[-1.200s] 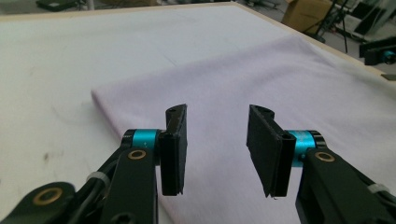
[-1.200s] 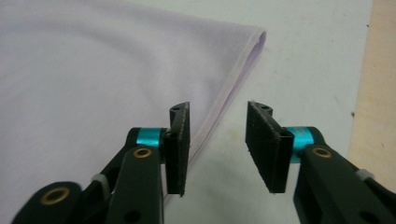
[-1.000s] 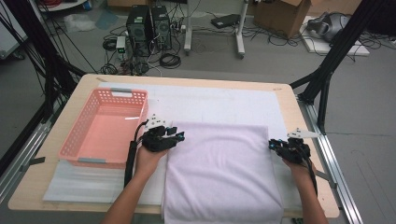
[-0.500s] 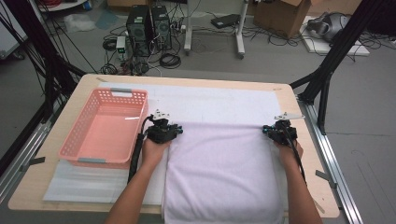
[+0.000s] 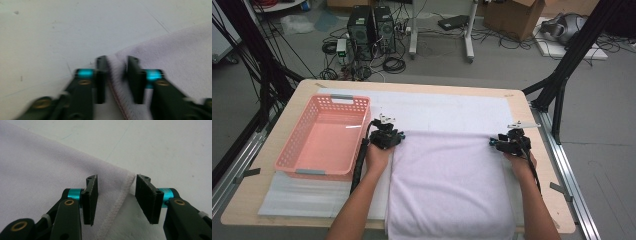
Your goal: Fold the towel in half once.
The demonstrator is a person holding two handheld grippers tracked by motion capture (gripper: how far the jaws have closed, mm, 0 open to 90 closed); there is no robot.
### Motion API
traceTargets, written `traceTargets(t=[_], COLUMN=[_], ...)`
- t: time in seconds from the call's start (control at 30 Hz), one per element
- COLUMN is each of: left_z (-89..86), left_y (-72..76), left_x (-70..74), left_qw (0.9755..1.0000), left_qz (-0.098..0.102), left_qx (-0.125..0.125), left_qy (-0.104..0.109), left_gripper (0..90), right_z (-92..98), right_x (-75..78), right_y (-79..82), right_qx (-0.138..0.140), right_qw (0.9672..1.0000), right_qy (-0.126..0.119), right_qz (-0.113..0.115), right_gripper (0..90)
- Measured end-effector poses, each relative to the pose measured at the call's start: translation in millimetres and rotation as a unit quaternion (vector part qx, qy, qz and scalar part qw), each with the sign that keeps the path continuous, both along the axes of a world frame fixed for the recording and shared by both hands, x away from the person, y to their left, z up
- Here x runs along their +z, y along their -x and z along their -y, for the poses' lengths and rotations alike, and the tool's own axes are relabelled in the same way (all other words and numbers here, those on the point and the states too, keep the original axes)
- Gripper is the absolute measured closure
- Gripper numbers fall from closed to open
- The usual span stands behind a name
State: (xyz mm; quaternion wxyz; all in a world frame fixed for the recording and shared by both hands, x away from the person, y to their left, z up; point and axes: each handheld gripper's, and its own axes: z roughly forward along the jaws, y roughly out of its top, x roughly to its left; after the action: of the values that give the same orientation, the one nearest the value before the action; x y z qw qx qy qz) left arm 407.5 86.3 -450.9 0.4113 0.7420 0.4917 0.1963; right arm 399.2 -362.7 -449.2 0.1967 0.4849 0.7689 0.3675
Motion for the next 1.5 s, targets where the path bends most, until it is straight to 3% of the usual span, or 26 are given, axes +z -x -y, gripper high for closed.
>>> traceTargets(t=[0.1, 0.2, 0.27, 0.3, 0.33, 0.43, 0.57, 0.67, 0.77, 0.87, 0.97, 1.03, 1.17, 1.37, 1.43, 1.5], left_z=[1.9, -0.2, -4.1, -6.6, -8.6, -10.0, -5.9, -2.6, 2.3, 2.2, 3.3, 3.2, 2.4, 2.0, 2.8, 2.3], left_y=[-0.2, -1.8, -3.1, -3.9, -4.2, -3.8, -2.5, -1.5, -2.3, -2.8, -2.5, -2.6, -8.1, -31.1, -39.0, -47.3], left_x=[0.9, 1.5, 1.2, 0.7, 0.5, -0.7, -0.8, -1.1, -1.2, -1.5, -0.1, 4.4, 22.8, 34.4, 36.9, 39.4], left_qw=[0.9996, 0.9987, 0.9982, 0.9981, 0.9979, 0.9987, 0.9993, 0.9994, 0.9992, 0.9992, 0.9994, 0.9996, 0.9986, 0.9975, 0.9968, 0.9964], left_qz=[0.018, 0.031, 0.027, 0.021, 0.011, 0.001, 0.004, 0.004, -0.006, -0.014, -0.016, 0.0, 0.038, 0.044, 0.057, 0.052], left_qx=[0.022, 0.039, 0.052, 0.054, 0.053, 0.019, -0.009, -0.022, -0.039, -0.032, -0.024, -0.014, 0.008, 0.023, 0.023, 0.025], left_qy=[-0.005, 0.003, 0.013, 0.023, 0.034, 0.046, 0.036, 0.025, 0.005, 0.018, 0.02, 0.023, 0.036, 0.049, 0.052, 0.062], left_gripper=[87.2, 85.8, 80.0, 71.5, 61.7, 57.7, 58.2, 63.6, 77.3, 85.8, 87.4, 87.7, 87.8, 87.7, 87.7, 87.7], right_z=[-1.0, -0.7, -0.1, 0.1, 0.4, 1.4, 0.1, -2.0, -2.7, -4.9, -5.3, -4.5, -3.7, -3.1, -4.2, -3.9], right_x=[0.9, 0.4, 0.3, 0.8, 2.4, 8.0, 3.0, 2.5, 3.5, 4.3, 4.8, 6.5, 18.5, 35.3, 38.2, 38.1], right_y=[0.3, 0.2, 0.5, 1.0, 1.9, 5.0, 4.1, 5.1, 6.2, 7.4, 7.7, 7.3, 4.8, -13.0, -19.9, -26.9], right_qx=[0.008, -0.003, -0.012, -0.013, -0.012, -0.005, 0.005, 0.006, 0.007, 0.022, 0.026, 0.03, 0.019, -0.009, -0.012, -0.02], right_qw=[1.0, 1.0, 0.9999, 0.9999, 0.9998, 0.9997, 0.9998, 0.9998, 0.9997, 0.9993, 0.999, 0.9993, 0.9993, 0.9974, 0.9963, 0.9957], right_qy=[0.004, 0.006, -0.003, -0.006, -0.014, -0.023, -0.011, -0.007, -0.006, -0.01, -0.016, -0.009, -0.014, -0.006, 0.001, 0.005], right_qz=[-0.001, 0.003, -0.001, 0.0, -0.001, 0.008, -0.018, -0.018, -0.023, -0.028, -0.032, -0.021, 0.03, 0.071, 0.085, 0.09], right_gripper=[62.9, 55.8, 54.6, 54.5, 54.4, 54.3, 52.9, 54.7, 65.8, 81.1, 85.5, 86.2, 86.4, 86.3, 86.3, 86.3])
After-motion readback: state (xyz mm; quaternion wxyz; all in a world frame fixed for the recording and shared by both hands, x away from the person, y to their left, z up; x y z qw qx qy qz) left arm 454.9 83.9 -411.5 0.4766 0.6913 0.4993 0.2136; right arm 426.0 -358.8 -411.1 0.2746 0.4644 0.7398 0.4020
